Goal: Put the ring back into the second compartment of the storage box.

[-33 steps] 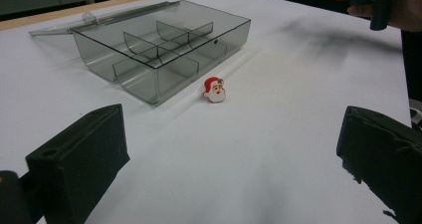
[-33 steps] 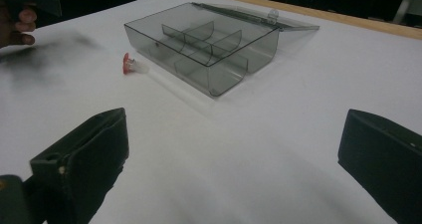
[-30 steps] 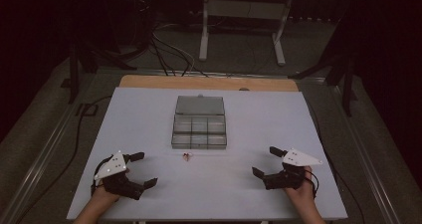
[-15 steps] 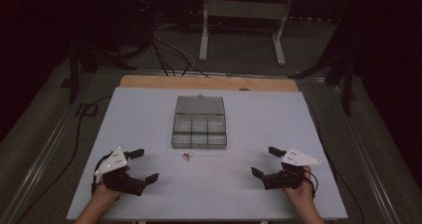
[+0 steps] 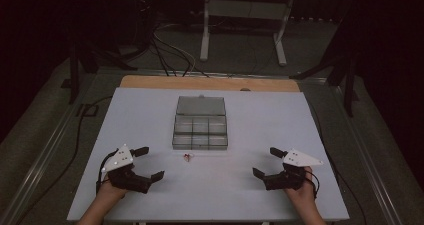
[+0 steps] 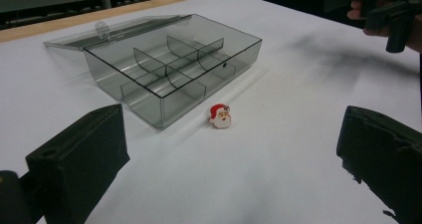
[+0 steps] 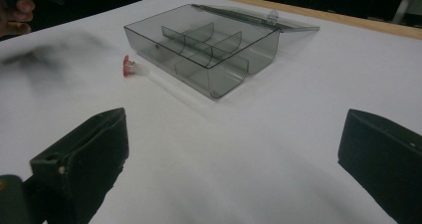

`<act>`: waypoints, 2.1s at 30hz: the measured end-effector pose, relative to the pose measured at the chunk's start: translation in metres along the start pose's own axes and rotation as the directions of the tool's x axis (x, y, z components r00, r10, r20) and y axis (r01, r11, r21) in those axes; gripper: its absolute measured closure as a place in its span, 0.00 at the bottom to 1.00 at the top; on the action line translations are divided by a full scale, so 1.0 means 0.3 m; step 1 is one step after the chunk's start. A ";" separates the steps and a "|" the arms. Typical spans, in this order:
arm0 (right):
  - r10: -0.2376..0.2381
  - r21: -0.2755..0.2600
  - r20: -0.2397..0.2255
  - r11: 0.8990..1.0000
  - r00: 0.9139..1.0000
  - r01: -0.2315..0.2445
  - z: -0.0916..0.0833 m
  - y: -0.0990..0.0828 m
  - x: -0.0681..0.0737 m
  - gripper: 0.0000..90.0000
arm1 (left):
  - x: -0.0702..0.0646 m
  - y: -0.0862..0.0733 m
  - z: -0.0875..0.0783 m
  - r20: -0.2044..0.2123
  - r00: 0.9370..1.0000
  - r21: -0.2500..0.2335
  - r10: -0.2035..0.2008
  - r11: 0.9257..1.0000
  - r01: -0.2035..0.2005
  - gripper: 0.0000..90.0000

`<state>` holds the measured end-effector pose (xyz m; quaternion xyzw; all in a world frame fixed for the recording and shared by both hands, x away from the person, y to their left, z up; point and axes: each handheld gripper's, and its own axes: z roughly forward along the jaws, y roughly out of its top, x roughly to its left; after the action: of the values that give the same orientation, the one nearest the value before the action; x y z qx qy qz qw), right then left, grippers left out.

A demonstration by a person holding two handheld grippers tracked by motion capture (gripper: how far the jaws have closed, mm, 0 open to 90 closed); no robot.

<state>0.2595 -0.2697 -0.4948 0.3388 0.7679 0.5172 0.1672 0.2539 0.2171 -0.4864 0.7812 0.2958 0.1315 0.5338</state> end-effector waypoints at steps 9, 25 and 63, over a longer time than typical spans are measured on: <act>-0.001 0.005 -0.003 1.000 1.000 0.001 0.004 0.000 0.002 0.00 | -0.006 0.018 0.022 -0.024 1.000 0.004 -0.010 1.000 0.010 0.01; 0.011 0.006 -0.011 1.000 1.000 -0.011 0.006 -0.001 0.001 0.00 | -0.023 0.044 0.086 -0.075 0.996 0.017 -0.044 0.999 0.045 0.01; 0.012 0.015 -0.020 1.000 1.000 -0.012 0.006 -0.002 0.000 0.00 | -0.086 0.056 0.259 -0.187 0.978 0.117 -0.095 0.986 0.118 0.01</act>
<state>0.2605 -0.2686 -0.4960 0.3395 0.7714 0.5159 0.1537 0.2796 0.1385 -0.4990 0.7816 0.3922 0.1540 0.4599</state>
